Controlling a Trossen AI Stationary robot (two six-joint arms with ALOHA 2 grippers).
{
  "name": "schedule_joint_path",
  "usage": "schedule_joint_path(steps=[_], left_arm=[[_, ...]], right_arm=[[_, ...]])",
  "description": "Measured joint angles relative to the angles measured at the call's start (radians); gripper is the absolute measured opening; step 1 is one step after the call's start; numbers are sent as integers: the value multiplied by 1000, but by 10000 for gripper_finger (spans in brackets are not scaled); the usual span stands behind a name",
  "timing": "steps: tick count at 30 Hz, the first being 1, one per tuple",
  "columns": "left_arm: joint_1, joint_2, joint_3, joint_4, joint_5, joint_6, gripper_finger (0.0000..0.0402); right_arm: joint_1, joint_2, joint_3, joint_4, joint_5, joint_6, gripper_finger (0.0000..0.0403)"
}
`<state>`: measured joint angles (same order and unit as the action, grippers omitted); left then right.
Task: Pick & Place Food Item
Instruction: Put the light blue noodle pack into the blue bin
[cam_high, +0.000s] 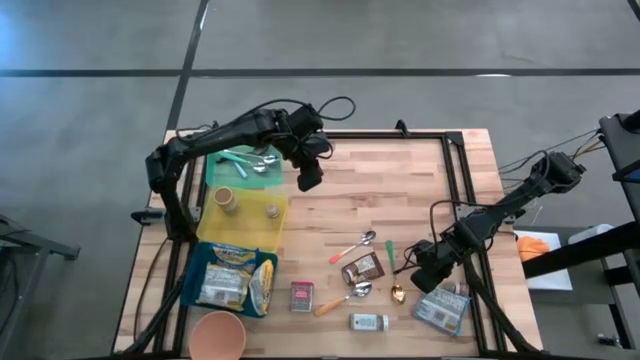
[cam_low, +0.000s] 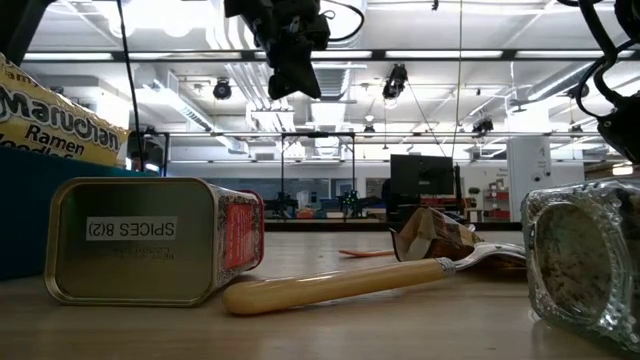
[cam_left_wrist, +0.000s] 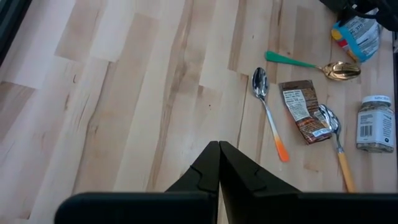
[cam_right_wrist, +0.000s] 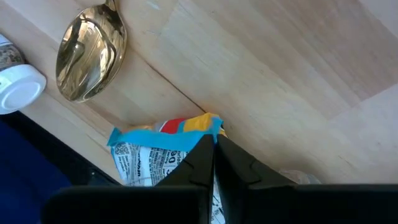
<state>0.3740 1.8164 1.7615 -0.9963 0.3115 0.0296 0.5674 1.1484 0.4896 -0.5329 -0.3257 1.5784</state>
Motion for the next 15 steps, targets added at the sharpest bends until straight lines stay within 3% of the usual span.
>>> schedule_joint_path(steps=[15], left_arm=[[0,-63,0,-18,0,-8,11]], right_arm=[[0,0,89,-13,70,-30,8]])
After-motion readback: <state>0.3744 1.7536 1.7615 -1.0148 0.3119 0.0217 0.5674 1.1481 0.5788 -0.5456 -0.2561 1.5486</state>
